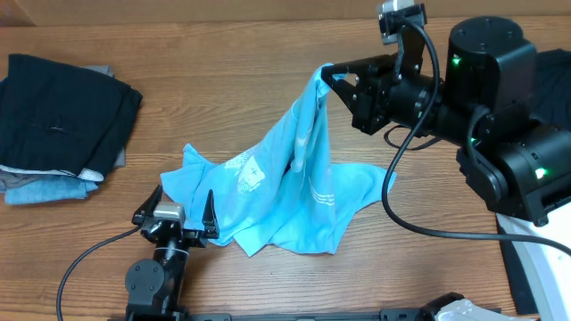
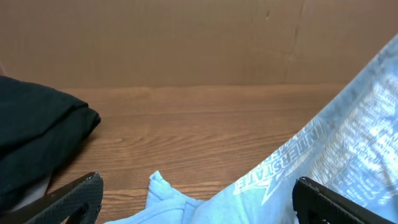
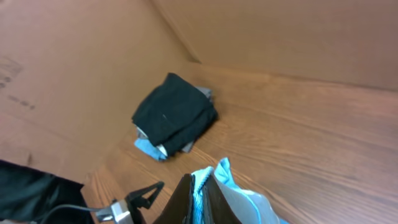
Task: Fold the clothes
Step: 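Lift the light-blue shirt with the right gripper toward table center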
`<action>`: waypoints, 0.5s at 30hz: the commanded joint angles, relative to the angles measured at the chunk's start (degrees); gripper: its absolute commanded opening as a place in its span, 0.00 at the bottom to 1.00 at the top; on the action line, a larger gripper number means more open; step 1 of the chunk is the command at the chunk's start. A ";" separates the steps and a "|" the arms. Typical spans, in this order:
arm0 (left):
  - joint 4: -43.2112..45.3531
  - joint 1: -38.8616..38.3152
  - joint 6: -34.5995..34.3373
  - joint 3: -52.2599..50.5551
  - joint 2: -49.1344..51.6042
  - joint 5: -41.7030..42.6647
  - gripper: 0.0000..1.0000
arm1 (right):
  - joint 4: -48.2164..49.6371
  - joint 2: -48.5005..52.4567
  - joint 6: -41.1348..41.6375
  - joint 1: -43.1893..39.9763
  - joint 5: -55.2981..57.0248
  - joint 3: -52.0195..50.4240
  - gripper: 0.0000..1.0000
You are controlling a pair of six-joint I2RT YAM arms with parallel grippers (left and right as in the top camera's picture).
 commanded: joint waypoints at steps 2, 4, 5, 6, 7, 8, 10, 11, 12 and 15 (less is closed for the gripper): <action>0.04 -0.31 1.29 -0.22 -0.17 0.63 1.00 | -0.28 -1.38 2.05 0.24 3.56 1.01 0.04; 0.04 -0.31 1.29 -0.22 -0.17 0.66 1.00 | -0.63 -1.38 3.50 0.22 5.88 1.01 0.04; 0.04 -0.31 1.29 -0.22 -0.17 0.66 1.00 | -1.07 -1.38 3.48 0.22 6.93 1.01 0.04; 0.04 -0.31 1.29 -0.22 -0.17 0.66 1.00 | -1.51 -1.38 3.45 0.24 7.32 1.01 0.04; 0.04 -0.31 1.29 -0.22 -0.17 0.63 1.00 | -2.10 -1.38 3.45 0.24 7.67 1.01 0.04; 0.04 -0.31 1.29 -0.22 -0.17 0.66 1.00 | -2.71 -1.38 3.45 0.24 7.78 1.01 0.04; 0.04 -0.31 1.29 -0.22 -0.17 0.66 1.00 | -3.28 -1.38 3.45 0.24 7.78 1.01 0.04; 0.04 -0.31 1.29 -0.22 -0.17 0.66 1.00 | -3.37 -1.38 3.45 0.24 7.78 1.01 0.04; 0.04 -0.31 1.29 -0.22 -0.17 0.66 1.00 | -3.37 -1.38 3.45 0.24 7.78 1.01 0.04; 0.07 -0.31 1.29 -0.22 -0.17 0.66 1.00 | -3.52 -1.38 3.96 0.24 7.76 1.01 0.04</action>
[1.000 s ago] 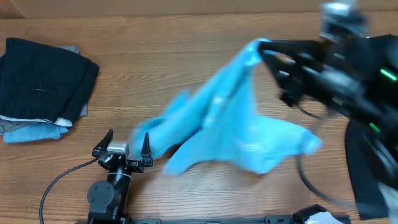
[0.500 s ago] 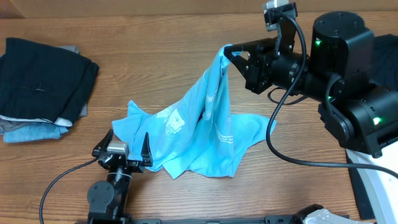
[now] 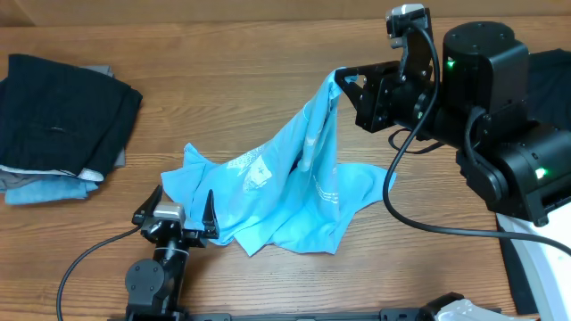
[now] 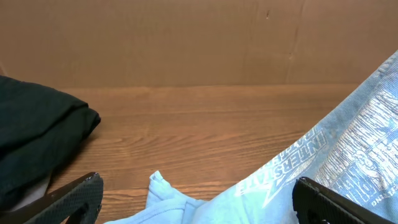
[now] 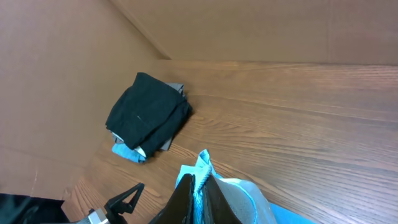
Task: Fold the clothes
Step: 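Lift the light-blue shirt with the right gripper toward table center, then grasp the hanging shirt's other edge with the left gripper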
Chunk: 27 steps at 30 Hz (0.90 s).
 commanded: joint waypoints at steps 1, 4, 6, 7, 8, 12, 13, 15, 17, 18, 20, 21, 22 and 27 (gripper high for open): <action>1.01 -0.31 1.27 -0.22 -0.17 0.63 1.00 | -0.09 -1.38 1.31 0.22 0.96 1.01 0.04; 6.43 -0.26 -0.17 -0.11 -0.17 6.27 1.00 | -1.44 -1.38 1.55 0.22 0.98 1.01 0.04; 5.88 -0.26 -4.61 2.47 -0.17 16.72 1.00 | -2.25 -1.38 1.55 0.20 0.98 1.01 0.04; 0.09 -0.26 -8.81 5.90 -0.15 18.49 1.00 | -2.47 -1.38 1.55 0.20 0.98 1.01 0.04; -6.51 -0.26 -10.56 9.35 -0.07 18.43 1.00 | -2.51 -1.38 1.53 0.20 0.98 1.01 0.04; -35.63 -0.26 -7.02 29.88 4.35 13.66 1.00 | -2.49 -1.38 1.57 0.20 2.49 1.01 0.04; -40.94 -0.26 -6.71 35.65 6.93 13.53 1.00 | -2.49 -1.38 1.57 0.20 2.73 1.01 0.04; -51.60 -0.26 -6.69 49.07 15.17 13.55 1.00 | -2.45 -1.36 1.57 0.20 2.91 1.01 0.04; -56.39 -0.26 -6.71 57.70 22.32 14.51 1.00 | -2.51 -1.36 1.57 0.20 3.67 1.01 0.04; -58.99 -0.26 -6.73 61.81 26.47 15.61 1.00 | -2.43 -1.36 1.55 0.20 4.00 1.01 0.04; -74.84 -0.26 -6.40 71.19 43.25 14.38 1.00 | -1.66 -1.36 1.57 0.20 3.98 1.01 0.04; -77.55 -0.26 -5.86 71.87 47.50 14.40 1.00 | -1.42 -1.36 1.57 0.20 3.98 1.01 0.04; -78.05 -0.26 -5.81 72.02 50.62 14.49 1.00 | -1.29 -1.36 1.55 0.20 4.00 1.01 0.04; -70.49 -0.26 -0.17 72.00 67.25 24.09 1.00 | -2.03 -1.36 1.57 0.20 3.98 1.01 0.04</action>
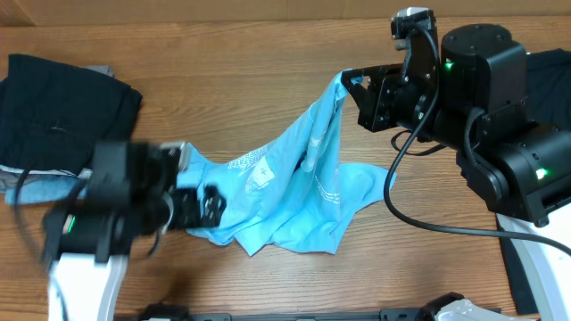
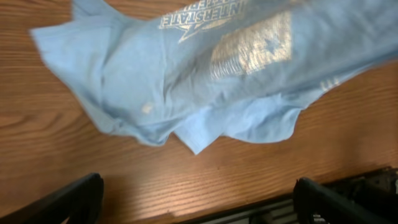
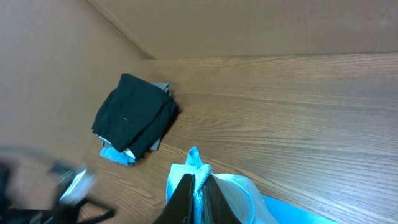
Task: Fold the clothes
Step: 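Grasp the hanging shirt's other edge with the left gripper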
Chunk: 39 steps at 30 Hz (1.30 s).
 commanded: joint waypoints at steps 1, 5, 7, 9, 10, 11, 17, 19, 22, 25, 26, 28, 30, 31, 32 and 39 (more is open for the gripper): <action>4.85 -0.28 8.46 0.52 9.03 12.90 1.00 | 0.22 -1.29 0.07 0.20 0.61 1.01 0.04; 11.54 -4.22 11.43 0.52 14.45 10.80 1.00 | 0.92 -1.18 0.07 0.20 0.63 1.01 0.04; 12.76 -8.37 12.76 0.52 15.32 2.97 1.00 | 1.05 -1.03 1.62 0.20 1.51 1.01 0.04; 13.46 -12.85 12.98 0.50 15.34 -5.09 1.00 | 1.05 -1.03 3.32 0.20 4.04 1.01 0.04; 13.88 -14.16 12.96 0.50 15.34 -7.58 1.00 | 1.14 -1.03 3.32 0.20 4.85 1.01 0.04; 15.04 -16.70 12.35 0.39 15.34 -11.74 1.00 | 1.25 -1.03 3.32 0.20 6.08 1.01 0.04; 22.43 -21.55 8.04 -4.63 15.34 -21.27 1.00 | 2.27 -0.92 7.45 0.20 9.55 1.01 0.04; 27.30 -21.55 4.70 -7.93 15.34 -21.14 1.00 | 3.58 -0.85 9.16 0.20 9.51 1.01 0.04; 34.40 -21.55 3.08 -12.24 15.34 -17.22 1.00 | 5.49 -0.42 9.33 0.22 9.53 1.01 0.04; 34.16 -21.62 3.52 -12.74 15.19 -10.86 1.00 | 6.27 0.79 9.31 0.20 9.55 1.01 0.04; 33.75 -21.75 3.89 -12.74 14.80 -8.52 1.00 | 6.27 1.20 9.31 0.20 9.55 1.01 0.04; 33.07 -22.29 4.83 -12.72 13.44 -4.48 1.00 | 6.27 2.43 9.31 0.20 9.55 1.01 0.04; 31.95 -23.15 6.38 -12.72 10.51 -2.69 1.00 | 6.34 4.26 9.29 0.20 9.55 1.01 0.04; 31.54 -23.47 6.36 -12.72 9.25 -2.67 1.00 | 6.34 5.09 9.29 0.20 9.55 1.01 0.04; 31.15 -23.89 6.64 -12.72 8.02 -2.43 1.00 | 6.43 5.70 9.29 0.20 9.55 1.01 0.04; 29.86 -30.34 4.76 -13.97 6.49 -13.07 1.00 | 9.35 6.45 9.33 0.20 6.84 1.01 0.04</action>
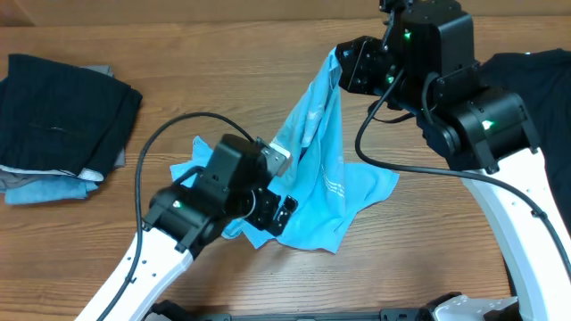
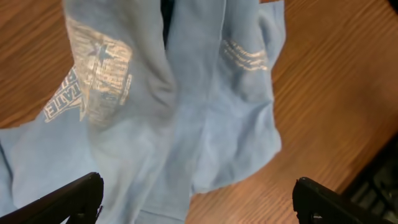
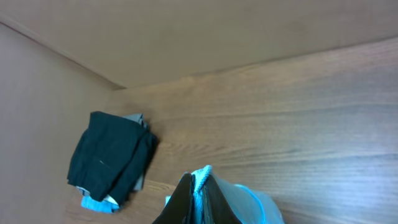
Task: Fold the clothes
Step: 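Grasp the hanging shirt's other edge with the left gripper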
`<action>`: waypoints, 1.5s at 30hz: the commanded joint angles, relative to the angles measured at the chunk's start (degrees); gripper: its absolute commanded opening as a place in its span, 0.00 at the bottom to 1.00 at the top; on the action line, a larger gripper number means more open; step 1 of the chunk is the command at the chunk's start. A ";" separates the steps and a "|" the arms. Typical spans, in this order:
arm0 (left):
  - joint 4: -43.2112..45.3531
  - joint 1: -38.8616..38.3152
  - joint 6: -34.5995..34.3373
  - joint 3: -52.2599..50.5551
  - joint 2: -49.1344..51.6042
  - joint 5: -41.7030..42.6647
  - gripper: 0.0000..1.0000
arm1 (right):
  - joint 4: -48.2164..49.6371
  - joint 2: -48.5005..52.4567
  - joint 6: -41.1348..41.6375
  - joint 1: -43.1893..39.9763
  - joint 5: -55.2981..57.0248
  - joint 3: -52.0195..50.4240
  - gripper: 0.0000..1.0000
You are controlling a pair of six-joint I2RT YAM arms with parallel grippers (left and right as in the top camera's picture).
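A light blue T-shirt (image 1: 317, 169) with white print hangs in a peak from my right gripper (image 1: 337, 53), which is shut on a pinch of its cloth (image 3: 198, 182). Its lower part lies crumpled on the table. My left gripper (image 1: 277, 212) hovers over the shirt's near left part, jaws wide open, with nothing between them. In the left wrist view the shirt (image 2: 168, 106) fills the frame below the spread fingers (image 2: 81, 193).
A folded pile of dark and blue clothes (image 1: 58, 116) lies at the far left. A black garment (image 1: 535, 67) lies at the right edge behind my right arm. Cardboard walls stand along the back of the wooden table (image 1: 178, 62).
My left arm has moved right, from the shirt's left end to above its near middle. My right gripper has shifted slightly back and left, still holding the shirt up.
First my right gripper held the shirt raised while my left gripper stood open, low at the table's near edge. The right then drew the peak a little rightward. Later the left arm rose beside the shirt's left end, and now it is over the shirt.
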 commanded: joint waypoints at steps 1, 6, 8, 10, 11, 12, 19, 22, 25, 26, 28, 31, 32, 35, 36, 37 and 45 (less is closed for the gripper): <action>0.66 -2.25 -2.54 -2.01 1.70 -7.56 1.00 | 1.90 -1.70 0.35 0.22 -3.43 1.01 0.04; 3.56 -3.23 -8.81 -6.03 2.60 -10.23 1.00 | 1.90 -4.63 1.99 0.22 -6.14 1.01 0.04; 5.60 -3.28 -9.75 -7.28 2.60 -13.27 1.00 | 2.05 -6.54 1.99 0.22 -6.80 1.01 0.04; 7.48 -3.28 -9.84 -8.22 2.60 -14.05 1.00 | 2.40 -8.74 2.03 0.22 -7.02 1.01 0.04; 7.98 -3.30 -9.84 -8.48 2.60 -14.03 1.00 | 2.54 -9.97 2.05 0.22 -6.99 1.01 0.04; 8.15 -3.43 -9.84 -8.63 2.62 -14.10 1.00 | 2.56 -10.84 2.25 0.22 -6.97 1.01 0.04; 8.41 -3.54 -9.84 -9.55 2.89 -15.80 1.00 | 3.15 -14.58 2.27 0.24 -7.37 1.01 0.04; 8.76 -3.54 -9.86 -11.34 3.28 -18.56 1.00 | 3.89 -14.56 2.25 0.24 -9.03 1.01 0.04; 10.78 -3.54 -9.88 -13.90 3.74 -18.93 1.00 | 4.24 -14.56 2.23 0.24 -9.40 1.01 0.04; 11.43 -3.54 -9.90 -14.38 3.78 -18.75 1.00 | 4.24 -14.56 2.23 0.24 -9.40 1.01 0.04; 12.74 -3.54 -11.04 -14.82 3.89 -18.73 1.00 | 4.24 -14.56 2.23 0.24 -9.57 1.01 0.04; 13.73 -3.54 -11.34 -14.82 3.91 -16.90 1.00 | 4.39 -14.56 2.23 0.24 -9.57 1.01 0.04; 13.68 -3.52 -11.32 -14.99 3.96 -16.83 1.00 | 4.48 -14.56 2.23 0.24 -9.57 1.01 0.04; 14.32 -3.52 -10.62 -16.41 4.26 -17.79 1.00 | 4.46 -14.56 2.23 0.24 -9.57 1.01 0.04; 14.67 -3.52 -10.67 -17.03 4.55 -18.05 1.00 | 4.46 -14.56 2.23 0.24 -9.57 1.01 0.04; 15.15 -3.52 -10.67 -17.70 4.94 -18.16 1.00 | 4.46 -14.56 2.23 0.24 -9.57 1.01 0.04; 21.53 -3.48 -10.71 -20.28 11.10 -18.32 1.00 | 3.67 -14.56 2.21 0.24 -9.57 1.01 0.04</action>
